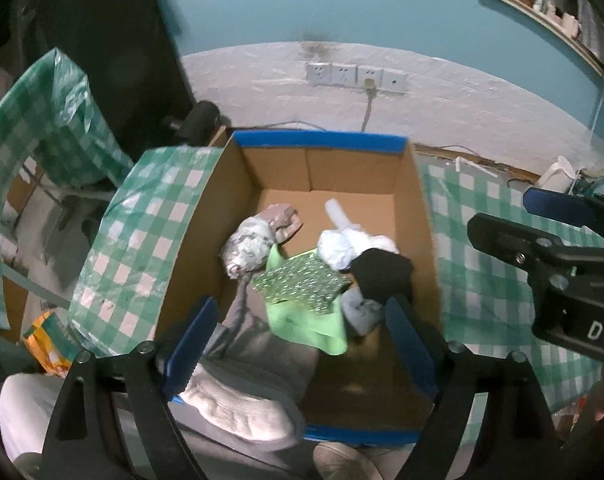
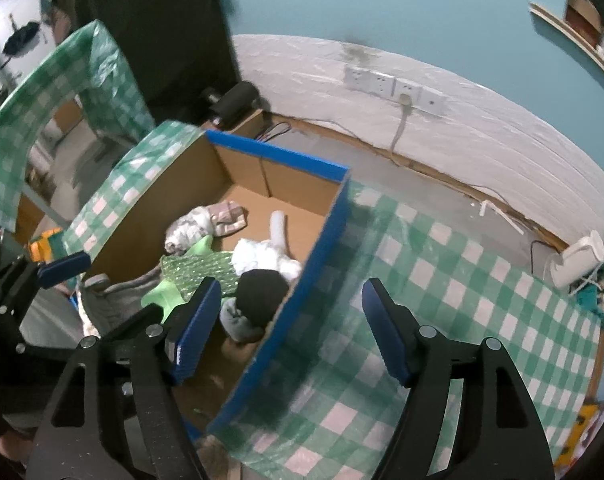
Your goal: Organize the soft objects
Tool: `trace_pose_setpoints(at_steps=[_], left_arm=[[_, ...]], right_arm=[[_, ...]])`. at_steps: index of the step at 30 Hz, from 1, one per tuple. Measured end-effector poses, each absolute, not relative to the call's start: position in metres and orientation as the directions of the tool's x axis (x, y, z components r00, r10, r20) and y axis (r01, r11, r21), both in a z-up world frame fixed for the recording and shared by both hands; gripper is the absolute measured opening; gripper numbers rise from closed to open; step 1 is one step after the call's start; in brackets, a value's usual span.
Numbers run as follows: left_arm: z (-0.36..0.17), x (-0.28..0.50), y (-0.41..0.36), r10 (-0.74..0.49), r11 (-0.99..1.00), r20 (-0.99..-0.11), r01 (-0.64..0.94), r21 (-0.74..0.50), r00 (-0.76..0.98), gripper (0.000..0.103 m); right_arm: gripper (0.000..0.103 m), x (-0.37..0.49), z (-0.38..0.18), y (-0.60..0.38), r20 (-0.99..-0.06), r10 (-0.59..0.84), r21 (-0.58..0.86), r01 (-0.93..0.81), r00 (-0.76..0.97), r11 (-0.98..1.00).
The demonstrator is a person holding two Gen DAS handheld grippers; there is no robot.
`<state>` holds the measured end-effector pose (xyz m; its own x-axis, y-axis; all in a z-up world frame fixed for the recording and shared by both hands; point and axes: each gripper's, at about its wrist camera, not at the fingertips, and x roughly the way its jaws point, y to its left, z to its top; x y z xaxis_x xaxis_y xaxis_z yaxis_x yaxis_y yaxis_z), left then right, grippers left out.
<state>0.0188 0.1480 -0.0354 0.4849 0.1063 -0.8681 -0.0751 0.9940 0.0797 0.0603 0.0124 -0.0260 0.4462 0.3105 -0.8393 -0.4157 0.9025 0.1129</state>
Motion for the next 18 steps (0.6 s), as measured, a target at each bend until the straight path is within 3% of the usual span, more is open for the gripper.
trace_pose_setpoints(at_steps=[9, 12, 18], left_arm=[[-0.021, 0.012, 0.120, 0.100, 0.994, -0.853, -0.007, 0.113, 0.512, 0.094], [-0.015, 0.008, 0.113, 0.093, 0.993, -0.845, 0.007, 0.114, 0.526, 0.102], [0.002, -0.002, 0.094, 0.104, 0.988, -0.801, 0.034, 0.153, 0.589, 0.101]], right_arm=[[0.074, 0.048, -0.012, -0.022, -0.830, 0.283, 0.119, -0.344, 0.481, 0.931], [0.074, 0.041, -0.007, -0.030, -0.826, 0.279, 0.115, -0.338, 0.490, 0.934], [0.074, 0.029, 0.003, -0.046, -0.815, 0.266, 0.103, -0.322, 0.516, 0.941]])
